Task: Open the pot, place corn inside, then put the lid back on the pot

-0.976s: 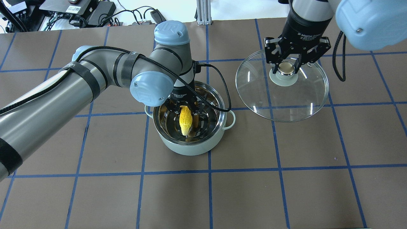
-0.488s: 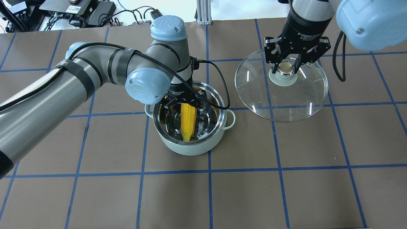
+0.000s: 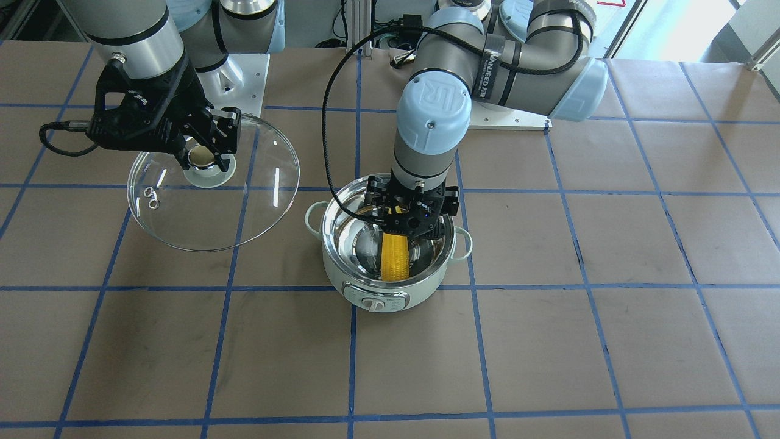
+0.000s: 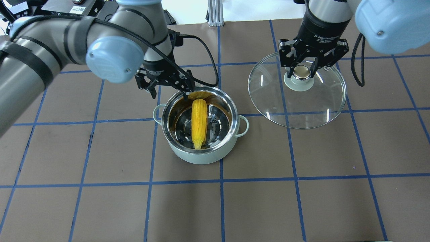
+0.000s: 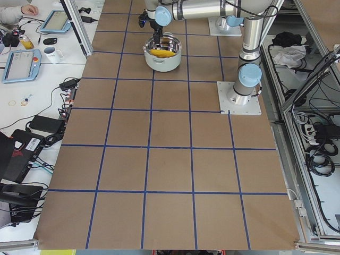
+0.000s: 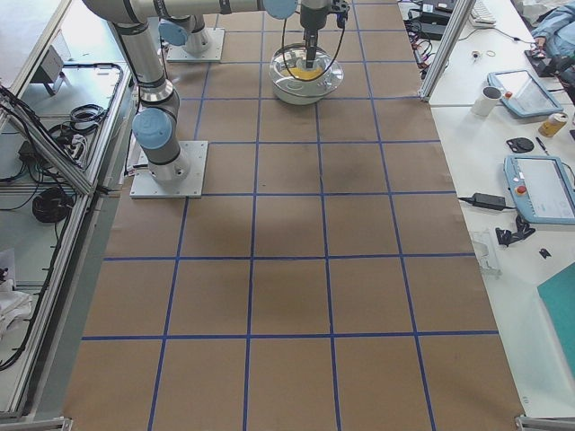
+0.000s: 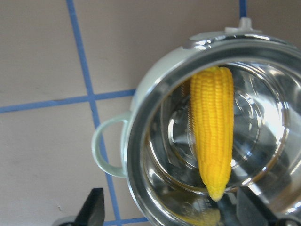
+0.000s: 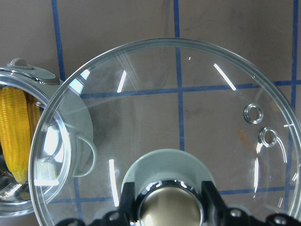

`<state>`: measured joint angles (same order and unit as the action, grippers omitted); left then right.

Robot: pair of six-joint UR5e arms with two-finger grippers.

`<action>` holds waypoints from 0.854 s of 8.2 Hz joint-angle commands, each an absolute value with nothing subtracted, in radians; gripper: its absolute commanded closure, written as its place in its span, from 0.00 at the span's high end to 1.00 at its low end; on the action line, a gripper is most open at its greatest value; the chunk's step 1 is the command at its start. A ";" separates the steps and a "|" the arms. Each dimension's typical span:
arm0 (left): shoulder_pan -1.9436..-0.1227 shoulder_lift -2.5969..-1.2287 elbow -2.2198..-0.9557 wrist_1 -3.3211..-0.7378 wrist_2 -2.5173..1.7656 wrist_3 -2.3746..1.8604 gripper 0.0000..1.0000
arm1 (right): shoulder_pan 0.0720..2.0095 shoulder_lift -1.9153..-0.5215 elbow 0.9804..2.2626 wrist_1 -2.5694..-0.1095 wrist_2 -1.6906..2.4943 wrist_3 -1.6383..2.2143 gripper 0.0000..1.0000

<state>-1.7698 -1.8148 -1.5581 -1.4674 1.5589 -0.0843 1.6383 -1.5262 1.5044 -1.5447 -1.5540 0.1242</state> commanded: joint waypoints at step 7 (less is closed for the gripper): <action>-1.503 -1.701 -1.397 -1.592 1.675 0.146 1.00 | 1.875 -1.402 1.488 -1.676 -1.543 0.465 0.13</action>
<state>-1.5046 -1.7146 -1.3898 -1.5908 1.6701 0.1405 1.7591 -1.4680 1.4903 -1.5842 -1.5458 0.2967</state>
